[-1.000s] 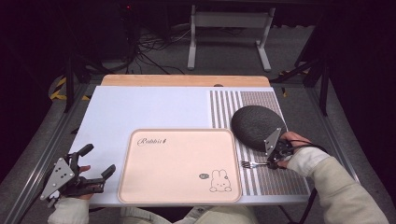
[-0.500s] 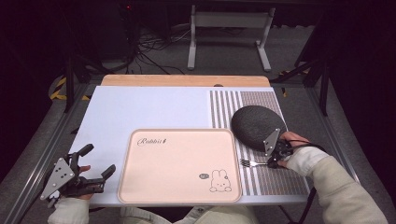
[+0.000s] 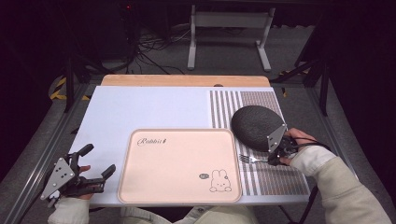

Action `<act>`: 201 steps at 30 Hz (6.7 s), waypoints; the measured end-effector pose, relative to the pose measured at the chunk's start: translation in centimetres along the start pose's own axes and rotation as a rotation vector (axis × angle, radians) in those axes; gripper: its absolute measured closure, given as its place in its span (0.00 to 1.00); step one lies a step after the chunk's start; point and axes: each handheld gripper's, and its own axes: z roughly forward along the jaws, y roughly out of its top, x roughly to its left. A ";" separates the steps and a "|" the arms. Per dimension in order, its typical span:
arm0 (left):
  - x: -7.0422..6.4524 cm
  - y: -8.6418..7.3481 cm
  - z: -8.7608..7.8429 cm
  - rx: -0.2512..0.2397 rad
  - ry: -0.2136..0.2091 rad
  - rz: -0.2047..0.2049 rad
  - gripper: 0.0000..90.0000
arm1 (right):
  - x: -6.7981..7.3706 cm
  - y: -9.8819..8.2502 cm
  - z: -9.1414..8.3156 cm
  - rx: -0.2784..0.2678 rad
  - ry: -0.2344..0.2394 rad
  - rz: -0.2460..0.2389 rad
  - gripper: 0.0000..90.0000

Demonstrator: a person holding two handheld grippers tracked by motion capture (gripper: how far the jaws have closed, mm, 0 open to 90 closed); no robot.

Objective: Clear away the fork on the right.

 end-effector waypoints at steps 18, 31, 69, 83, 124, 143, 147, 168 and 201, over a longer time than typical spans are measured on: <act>0.0 0.0 0.0 -0.002 0.002 0.001 0.01 | 1.2 2.4 -3.5 -0.153 -0.068 0.022 0.87; 0.0 0.0 0.0 -0.001 0.003 0.002 0.01 | 1.4 3.6 -4.5 -0.238 -0.133 0.138 0.87; 0.0 0.0 0.0 -0.003 -0.004 0.001 0.01 | 3.5 9.6 -4.1 -0.378 -0.170 0.658 0.87; 0.0 0.0 0.0 -0.006 -0.005 0.004 0.01 | 3.7 11.6 -2.7 -0.391 -0.157 0.738 0.87; 0.1 0.0 0.0 -0.009 -0.011 -0.003 0.02 | 3.9 12.5 3.9 -0.349 -0.037 0.798 0.87; 0.1 0.0 0.0 -0.008 -0.015 -0.002 0.02 | 3.6 12.9 5.5 -0.303 -0.014 0.799 0.87; 0.1 0.0 0.0 -0.008 -0.015 -0.002 0.02 | 3.6 12.9 5.7 -0.295 -0.009 0.808 0.87; 0.1 0.0 0.0 -0.012 -0.014 -0.006 0.02 | 3.5 13.1 6.1 -0.283 -0.014 0.805 0.75; 0.1 0.0 0.1 -0.011 -0.016 -0.010 0.02 | 3.1 17.0 2.5 -0.556 -0.125 0.291 0.41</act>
